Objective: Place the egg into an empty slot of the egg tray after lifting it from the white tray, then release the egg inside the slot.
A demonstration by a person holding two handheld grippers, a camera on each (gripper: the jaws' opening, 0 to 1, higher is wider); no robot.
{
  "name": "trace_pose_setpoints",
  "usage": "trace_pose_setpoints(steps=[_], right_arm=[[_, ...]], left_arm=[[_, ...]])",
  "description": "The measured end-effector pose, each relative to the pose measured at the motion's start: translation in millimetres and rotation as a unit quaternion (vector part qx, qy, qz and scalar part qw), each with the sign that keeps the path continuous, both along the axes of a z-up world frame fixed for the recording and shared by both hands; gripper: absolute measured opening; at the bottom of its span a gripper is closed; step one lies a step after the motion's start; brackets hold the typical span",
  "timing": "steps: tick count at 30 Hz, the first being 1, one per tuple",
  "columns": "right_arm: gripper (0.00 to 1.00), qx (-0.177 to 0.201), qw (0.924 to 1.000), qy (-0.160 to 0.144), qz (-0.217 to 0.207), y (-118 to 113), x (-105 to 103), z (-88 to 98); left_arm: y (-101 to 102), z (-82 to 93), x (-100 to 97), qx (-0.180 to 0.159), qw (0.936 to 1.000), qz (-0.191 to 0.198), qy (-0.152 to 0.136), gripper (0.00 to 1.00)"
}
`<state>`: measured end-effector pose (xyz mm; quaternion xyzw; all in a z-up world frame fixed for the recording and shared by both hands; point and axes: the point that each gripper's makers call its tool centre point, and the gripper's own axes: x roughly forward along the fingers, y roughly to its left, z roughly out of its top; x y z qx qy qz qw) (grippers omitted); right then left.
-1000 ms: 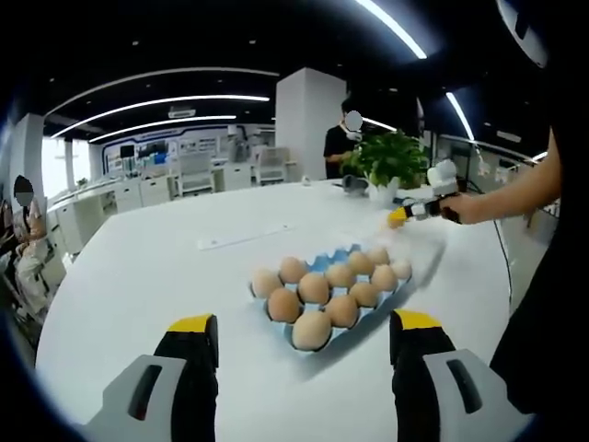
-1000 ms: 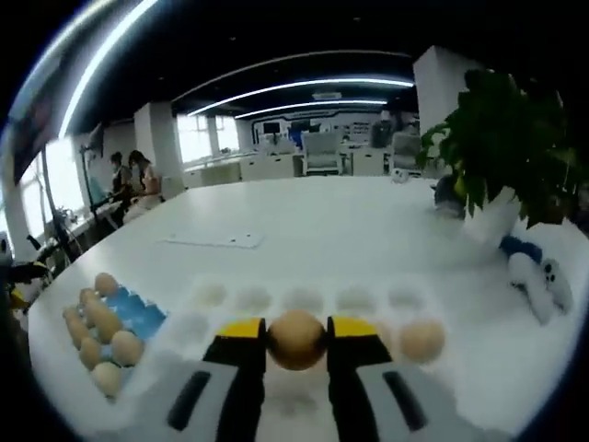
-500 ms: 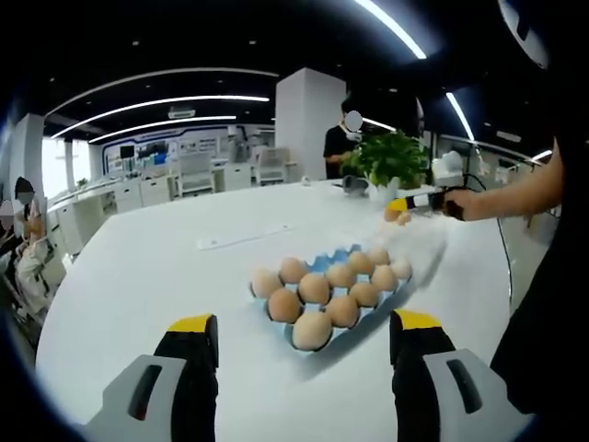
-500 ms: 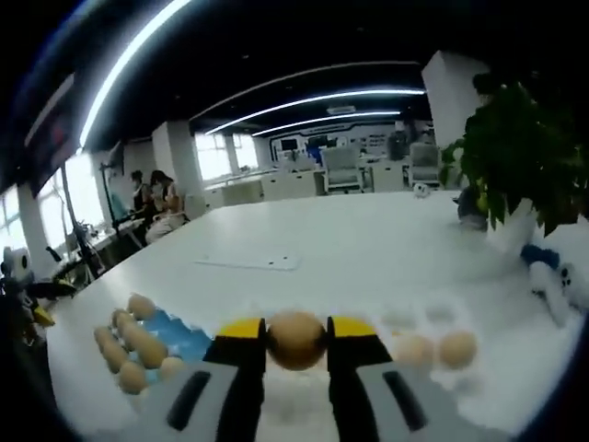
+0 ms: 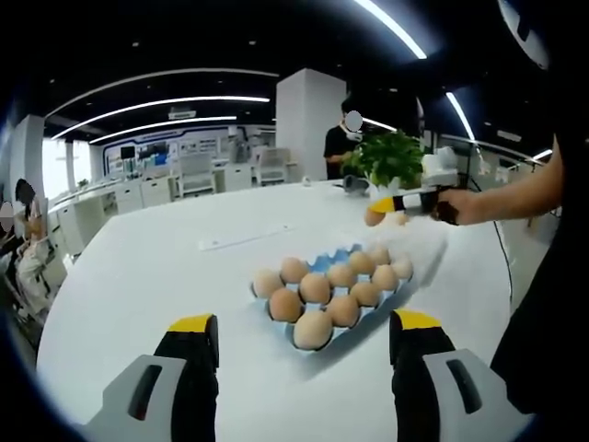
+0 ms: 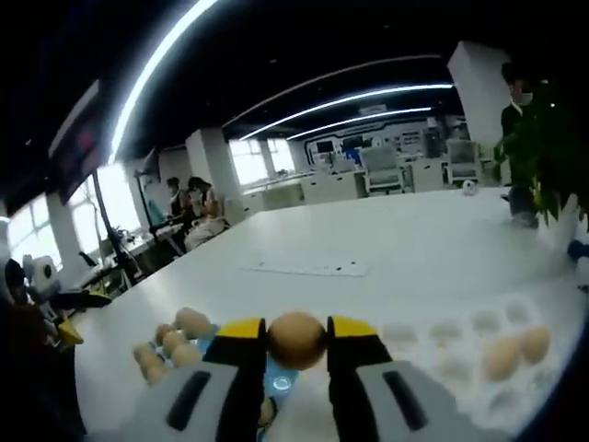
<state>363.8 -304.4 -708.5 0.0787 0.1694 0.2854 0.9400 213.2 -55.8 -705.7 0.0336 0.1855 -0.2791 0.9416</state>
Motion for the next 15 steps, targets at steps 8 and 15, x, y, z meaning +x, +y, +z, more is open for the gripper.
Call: trace_pose_setpoints(steps=[8,15], right_arm=[[0.25,0.013,0.9991,0.003,0.041,44,-1,-1.8],[0.25,0.02,0.9969,0.008,0.076,76,0,-7.1]], left_arm=[[-1,0.2,-0.4,-0.001,1.0,0.001,0.0,0.77],[-2,-0.1,-0.3,0.001,1.0,-0.002,0.0,0.76]])
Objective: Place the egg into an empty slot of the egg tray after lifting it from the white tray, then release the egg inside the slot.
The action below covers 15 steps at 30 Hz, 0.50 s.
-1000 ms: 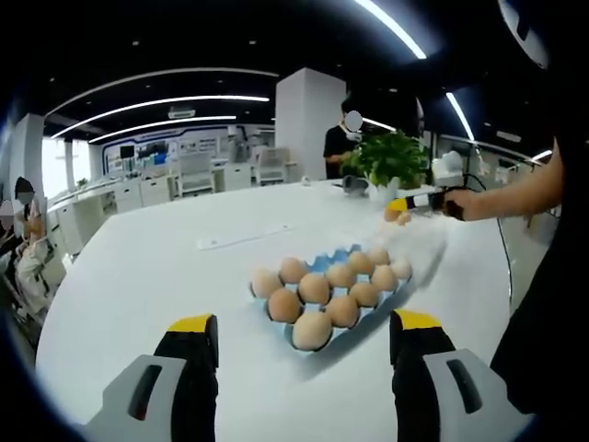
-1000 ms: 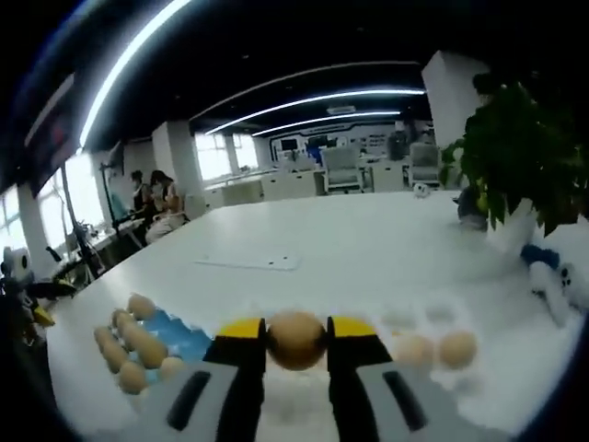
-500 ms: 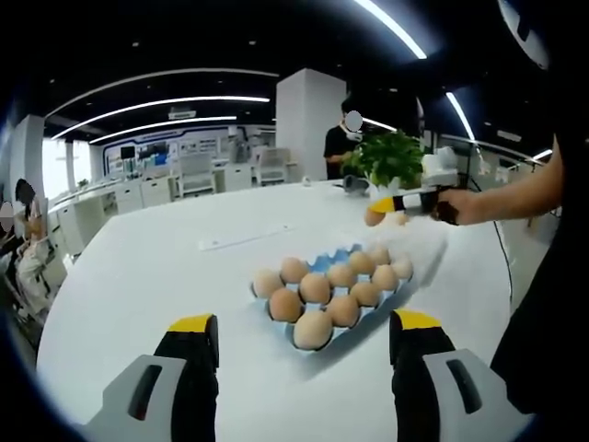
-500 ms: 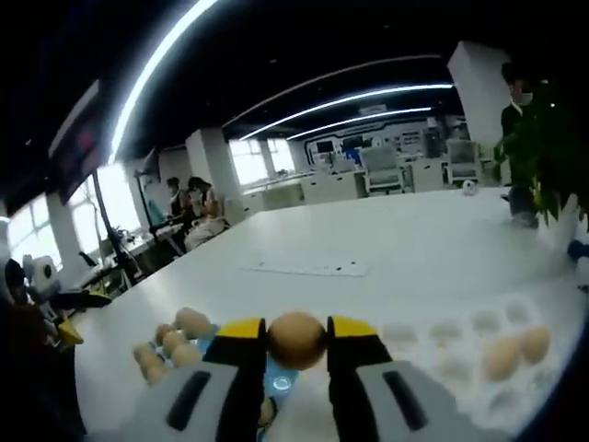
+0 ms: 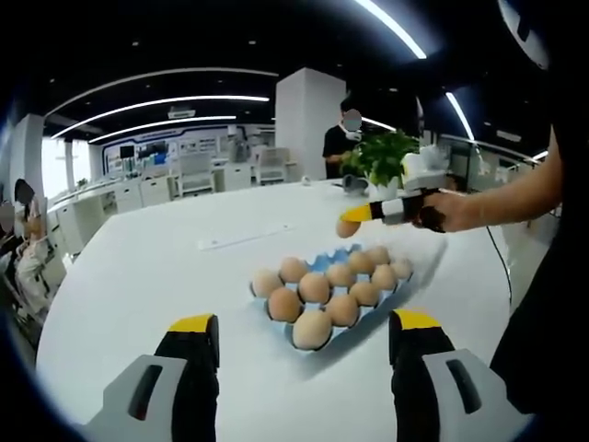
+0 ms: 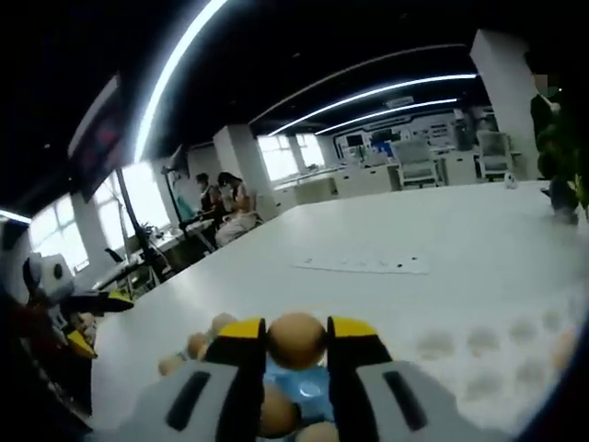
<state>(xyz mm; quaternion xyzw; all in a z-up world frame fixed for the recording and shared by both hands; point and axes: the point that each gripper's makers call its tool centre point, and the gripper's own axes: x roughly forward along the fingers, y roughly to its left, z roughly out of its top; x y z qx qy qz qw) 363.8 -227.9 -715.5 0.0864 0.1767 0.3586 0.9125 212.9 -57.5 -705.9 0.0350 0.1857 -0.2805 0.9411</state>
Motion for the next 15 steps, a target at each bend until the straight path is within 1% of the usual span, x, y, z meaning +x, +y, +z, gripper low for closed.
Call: trace_pose_setpoints(steps=[7,15], right_arm=[[0.25,-0.01,0.9995,0.005,0.029,24,-1,-10.0],[0.25,-0.021,0.9986,0.026,0.042,35,-1,-28.0]], left_arm=[[1,0.5,0.3,-0.001,1.0,0.0,0.0,0.76],[1,0.2,-0.1,-0.003,1.0,0.0,0.001,0.76]])
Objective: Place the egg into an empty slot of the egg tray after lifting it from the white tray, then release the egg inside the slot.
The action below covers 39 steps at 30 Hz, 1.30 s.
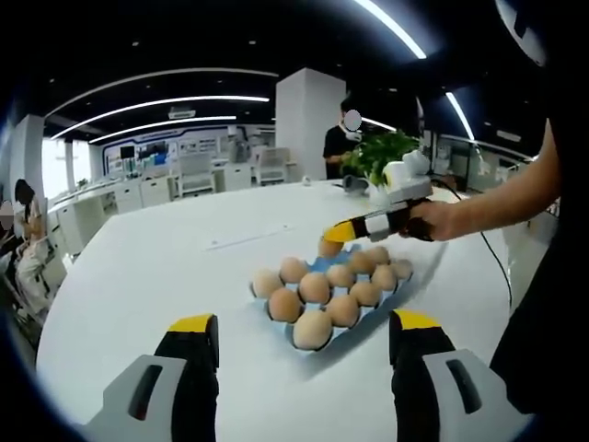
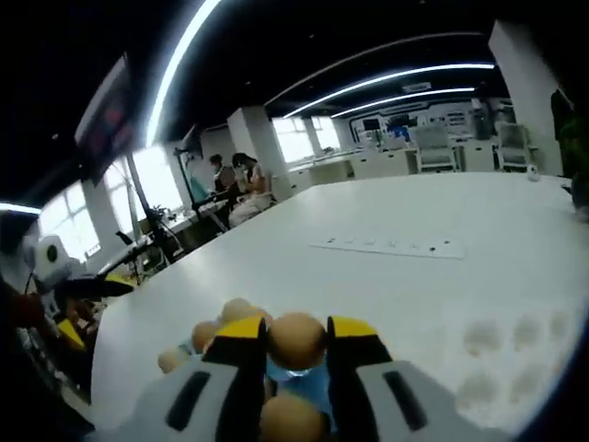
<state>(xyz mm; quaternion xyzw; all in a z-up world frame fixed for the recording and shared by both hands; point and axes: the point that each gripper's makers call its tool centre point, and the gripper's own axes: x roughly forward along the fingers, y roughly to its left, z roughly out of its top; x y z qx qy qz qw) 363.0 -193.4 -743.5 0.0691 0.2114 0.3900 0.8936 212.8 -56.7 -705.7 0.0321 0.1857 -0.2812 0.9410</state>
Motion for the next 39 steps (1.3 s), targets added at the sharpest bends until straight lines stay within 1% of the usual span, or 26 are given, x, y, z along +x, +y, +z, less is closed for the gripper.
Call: trace_pose_setpoints(steps=[4,6,7,15,25,39], right_arm=[[0.25,-0.001,1.0,0.005,0.003,4,1,-3.3],[0.25,-0.007,0.9999,0.002,0.007,7,0,-5.1],[0.25,-0.008,0.9999,0.006,0.01,9,0,-6.9],[0.25,-0.029,0.9992,0.01,0.026,17,-1,-16.8],[0.25,-0.049,0.9979,0.019,0.039,19,-5,-28.7],[0.26,-0.05,0.9974,0.017,0.05,21,-2,-30.0]], left_arm=[[1,-0.2,0.4,0.001,1.0,0.002,0.0,0.76],[1,-0.6,0.5,0.001,1.0,0.002,0.0,0.76],[1,-0.9,0.5,0.002,1.0,0.001,0.0,0.76],[0,-2.2,0.4,0.001,1.0,0.0,0.003,0.76],[4,-2.3,-0.2,0.002,1.0,0.005,0.003,0.77],[4,-2.2,-0.7,0.004,1.0,0.006,0.002,0.77]])
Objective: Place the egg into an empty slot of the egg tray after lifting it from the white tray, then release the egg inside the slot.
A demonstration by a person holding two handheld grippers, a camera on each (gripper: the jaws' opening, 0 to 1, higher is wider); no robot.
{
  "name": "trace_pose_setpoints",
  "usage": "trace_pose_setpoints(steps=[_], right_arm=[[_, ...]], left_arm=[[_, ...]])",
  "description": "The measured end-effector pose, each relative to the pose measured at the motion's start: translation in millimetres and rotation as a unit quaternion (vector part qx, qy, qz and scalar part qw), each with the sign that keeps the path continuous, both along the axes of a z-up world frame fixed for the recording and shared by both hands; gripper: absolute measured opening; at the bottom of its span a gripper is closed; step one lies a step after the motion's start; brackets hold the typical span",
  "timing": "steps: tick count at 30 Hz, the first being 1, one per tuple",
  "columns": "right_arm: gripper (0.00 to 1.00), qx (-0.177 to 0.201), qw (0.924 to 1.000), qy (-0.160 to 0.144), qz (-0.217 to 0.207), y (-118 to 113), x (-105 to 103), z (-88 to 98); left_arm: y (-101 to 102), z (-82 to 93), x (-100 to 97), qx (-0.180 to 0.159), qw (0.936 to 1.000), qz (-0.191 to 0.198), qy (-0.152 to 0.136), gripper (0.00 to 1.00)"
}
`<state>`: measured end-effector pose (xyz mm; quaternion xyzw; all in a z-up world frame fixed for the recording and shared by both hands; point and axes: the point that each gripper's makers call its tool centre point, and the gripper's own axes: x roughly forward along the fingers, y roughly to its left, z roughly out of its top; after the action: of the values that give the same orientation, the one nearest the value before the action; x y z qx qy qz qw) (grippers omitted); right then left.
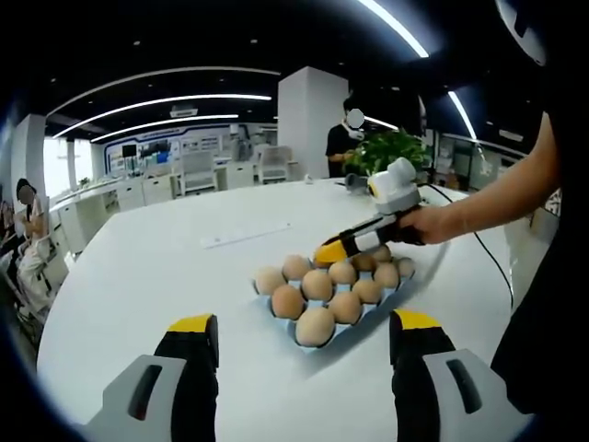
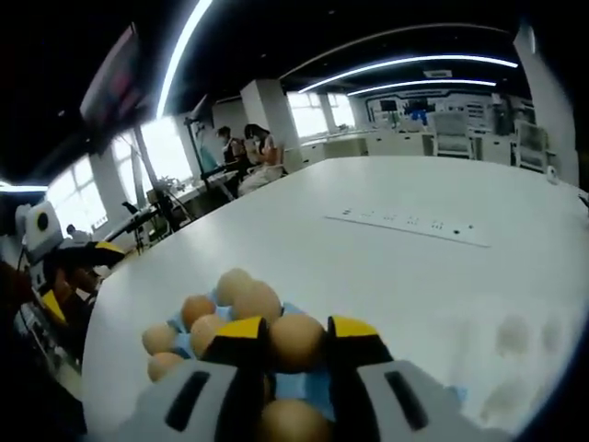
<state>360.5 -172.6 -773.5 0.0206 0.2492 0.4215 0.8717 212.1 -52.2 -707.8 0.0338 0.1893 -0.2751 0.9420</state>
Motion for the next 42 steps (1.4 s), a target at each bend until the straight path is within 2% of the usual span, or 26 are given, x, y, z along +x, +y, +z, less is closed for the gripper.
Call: trace_pose_setpoints(steps=[12,17,19,23,25,28,30,32,35,37,41,42], right_arm=[[0.25,0.005,1.0,0.002,-0.007,-2,3,0.1],[0.26,0.046,0.9985,-0.008,-0.029,-16,0,22.4],[0.26,0.046,0.9978,-0.021,-0.044,-35,-2,27.8],[0.25,0.046,0.9954,-0.015,-0.082,-68,-4,27.9],[0.25,0.056,0.9921,-0.019,-0.11,-89,-4,30.4],[0.25,0.044,0.9874,-0.023,-0.15,-123,-2,28.6],[0.25,0.035,0.979,-0.037,-0.198,-157,2,30.6],[0.25,0.034,0.9707,-0.042,-0.234,-182,5,33.3],[0.25,0.022,0.9479,-0.055,-0.313,-235,8,37.3],[0.25,0.006,0.936,-0.062,-0.346,-261,8,37.2],[0.26,0.002,0.9099,-0.048,-0.412,-305,6,30.0],[0.26,-0.003,0.9077,-0.042,-0.417,-310,5,27.2]], left_arm=[[0,0.6,-0.3,-0.001,1.0,0.002,-0.001,0.77],[-1,1.1,0.0,0.0,1.0,0.0,-0.002,0.77],[-2,1.2,0.2,-0.002,1.0,-0.001,-0.001,0.77],[-6,1.0,1.2,-0.002,1.0,-0.006,-0.001,0.76],[-7,2.4,1.8,-0.004,1.0,-0.006,-0.004,0.76],[-8,1.8,1.6,-0.004,1.0,-0.008,-0.003,0.76],[-8,1.5,1.2,-0.003,1.0,-0.009,-0.002,0.76],[-8,1.8,0.8,-0.002,1.0,-0.008,-0.003,0.77],[-8,1.3,0.4,-0.003,1.0,-0.008,-0.001,0.77],[-9,1.6,0.4,-0.002,1.0,-0.009,-0.002,0.77],[-9,2.4,0.9,-0.003,1.0,-0.009,-0.003,0.77],[-10,2.2,0.7,-0.003,1.0,-0.009,-0.002,0.77]])
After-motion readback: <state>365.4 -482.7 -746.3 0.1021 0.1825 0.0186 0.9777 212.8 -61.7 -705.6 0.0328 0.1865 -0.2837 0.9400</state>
